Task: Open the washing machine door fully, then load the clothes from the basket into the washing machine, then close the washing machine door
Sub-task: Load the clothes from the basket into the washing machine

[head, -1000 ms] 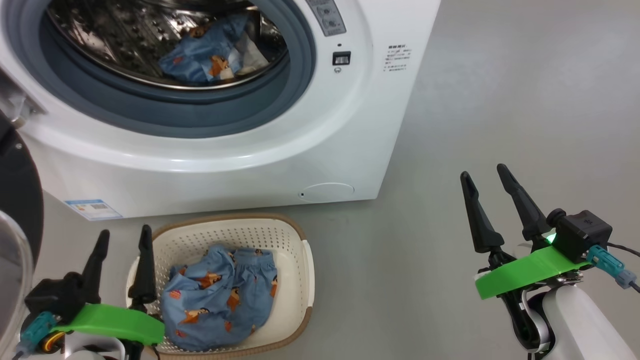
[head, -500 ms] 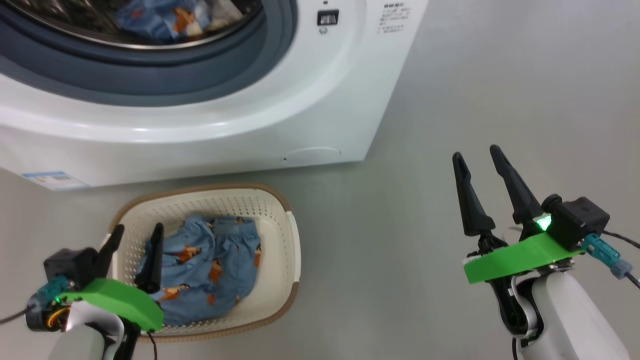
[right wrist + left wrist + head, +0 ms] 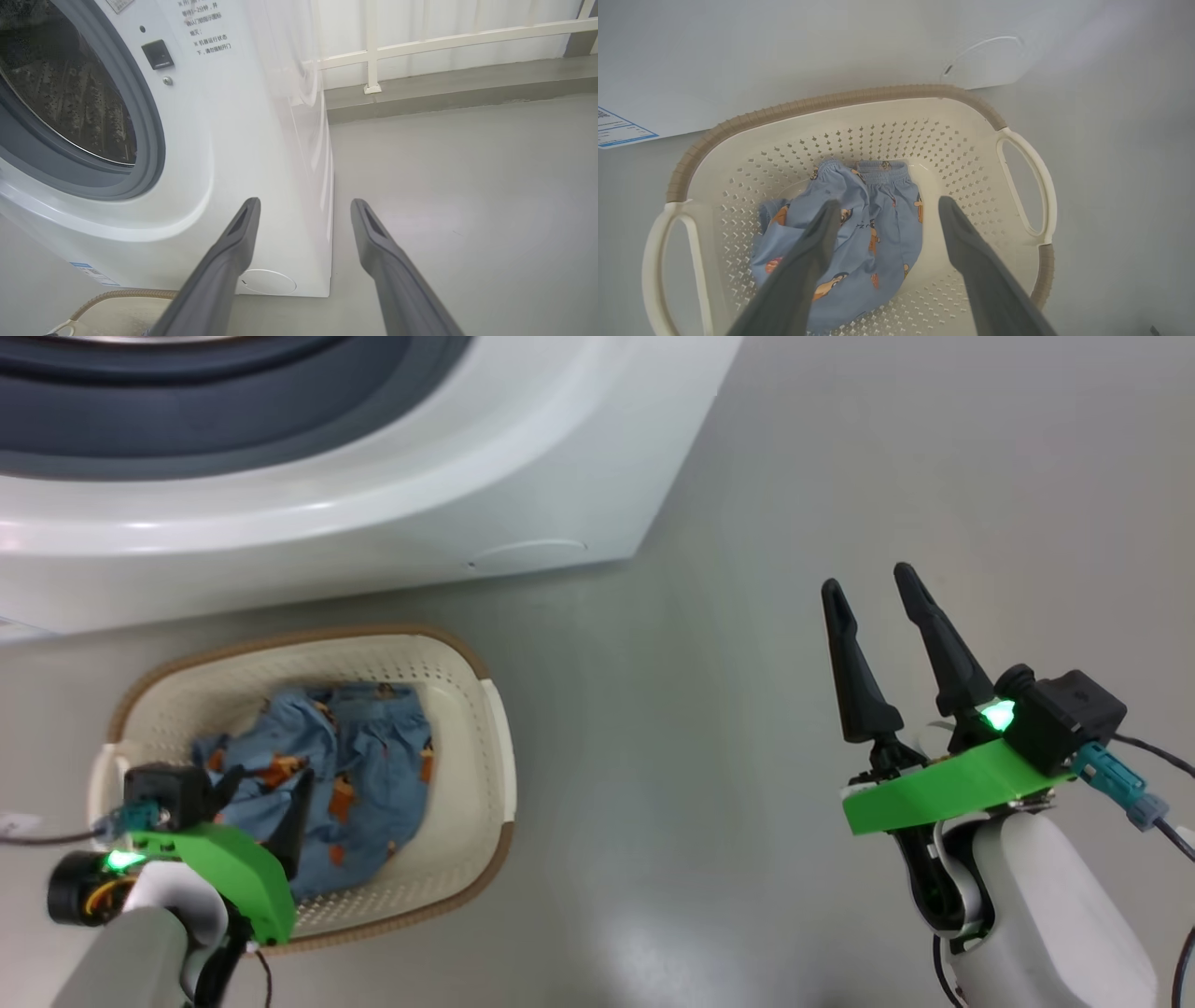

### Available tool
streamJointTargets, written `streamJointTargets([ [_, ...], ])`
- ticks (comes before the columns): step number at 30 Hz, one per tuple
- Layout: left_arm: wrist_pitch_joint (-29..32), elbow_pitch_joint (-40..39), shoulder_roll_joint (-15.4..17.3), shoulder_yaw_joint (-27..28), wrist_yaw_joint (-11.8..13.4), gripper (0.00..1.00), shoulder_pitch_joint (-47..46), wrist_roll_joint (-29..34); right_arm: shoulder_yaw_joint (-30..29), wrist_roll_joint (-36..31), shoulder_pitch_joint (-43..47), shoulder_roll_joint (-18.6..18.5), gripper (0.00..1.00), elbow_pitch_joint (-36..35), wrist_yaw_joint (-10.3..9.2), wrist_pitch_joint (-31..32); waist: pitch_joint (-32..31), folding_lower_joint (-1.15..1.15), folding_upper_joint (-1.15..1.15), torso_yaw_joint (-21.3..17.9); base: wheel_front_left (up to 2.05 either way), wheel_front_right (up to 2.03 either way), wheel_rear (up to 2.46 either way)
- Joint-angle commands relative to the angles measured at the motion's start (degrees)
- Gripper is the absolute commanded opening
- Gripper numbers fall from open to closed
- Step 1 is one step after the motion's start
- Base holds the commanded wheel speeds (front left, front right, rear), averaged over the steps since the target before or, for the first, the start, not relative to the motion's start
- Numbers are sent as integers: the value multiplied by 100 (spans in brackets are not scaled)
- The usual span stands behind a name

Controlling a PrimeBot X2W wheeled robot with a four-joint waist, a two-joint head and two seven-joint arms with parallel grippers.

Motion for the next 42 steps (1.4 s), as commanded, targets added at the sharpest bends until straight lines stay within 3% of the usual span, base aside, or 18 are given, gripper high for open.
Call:
streamJointTargets([
  [1, 27, 42, 258, 85, 5, 100, -149, -50, 136, -69, -73, 42, 100, -166, 32, -46, 297, 0, 0, -194, 0, 0, 0],
  [12, 272, 1029, 571, -579, 5, 100, -1019, -64, 239, 29, -272, 74, 100, -374, 32, -46, 1126, 0, 0, -484, 0, 0, 0],
  [24, 470, 1959, 811, -902, 121, 100, -2019, 171, 399, 290, -465, 76, 100, -575, 32, -46, 1913, 0, 0, -820, 0, 0, 0],
  [39, 915, 2329, 1101, -1012, 101, 100, -2506, 162, 554, 545, -500, 76, 100, -747, 32, -46, 2409, 0, 0, -1250, 0, 0, 0],
  [42, 937, 2356, 1167, -1071, 220, 100, -2558, 220, 571, 563, -496, 76, 100, -773, 32, -46, 2471, 0, 0, -1300, 0, 0, 0],
])
